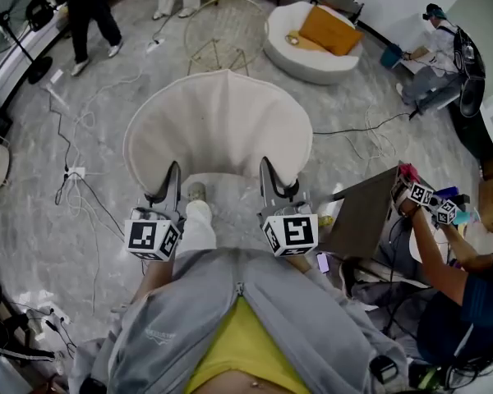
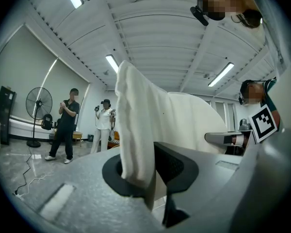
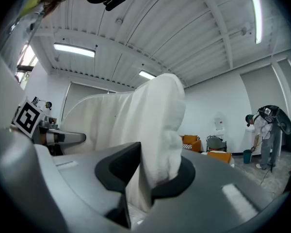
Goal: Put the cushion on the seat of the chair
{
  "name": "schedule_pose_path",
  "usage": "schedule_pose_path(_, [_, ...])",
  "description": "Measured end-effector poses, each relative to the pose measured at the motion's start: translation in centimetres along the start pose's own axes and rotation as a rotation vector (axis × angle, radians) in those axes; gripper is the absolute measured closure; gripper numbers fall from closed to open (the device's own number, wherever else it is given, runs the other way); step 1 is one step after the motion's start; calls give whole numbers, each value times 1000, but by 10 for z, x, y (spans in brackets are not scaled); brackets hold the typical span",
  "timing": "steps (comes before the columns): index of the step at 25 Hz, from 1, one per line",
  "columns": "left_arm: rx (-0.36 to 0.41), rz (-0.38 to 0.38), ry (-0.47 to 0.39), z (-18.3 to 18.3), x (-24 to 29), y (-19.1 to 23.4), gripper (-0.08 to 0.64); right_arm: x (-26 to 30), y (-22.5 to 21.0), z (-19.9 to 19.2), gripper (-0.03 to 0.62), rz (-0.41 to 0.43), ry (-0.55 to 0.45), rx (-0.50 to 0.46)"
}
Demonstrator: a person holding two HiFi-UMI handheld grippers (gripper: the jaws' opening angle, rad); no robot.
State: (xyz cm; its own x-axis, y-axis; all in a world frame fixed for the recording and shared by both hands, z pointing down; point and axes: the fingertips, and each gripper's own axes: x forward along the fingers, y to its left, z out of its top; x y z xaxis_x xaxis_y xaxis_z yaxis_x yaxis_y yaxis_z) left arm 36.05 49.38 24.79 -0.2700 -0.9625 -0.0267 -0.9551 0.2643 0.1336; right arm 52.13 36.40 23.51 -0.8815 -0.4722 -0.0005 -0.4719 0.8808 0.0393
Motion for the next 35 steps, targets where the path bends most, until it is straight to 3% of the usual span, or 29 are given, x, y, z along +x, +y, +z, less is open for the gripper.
schedule_pose_path(19, [0,-121,24,18,247,213,502,309,-26,-8,514,-90,17,17])
schedule_pose_path(35, [-37,-138,62,3,337,287,502,426,-42,-28,512,-110,67,26])
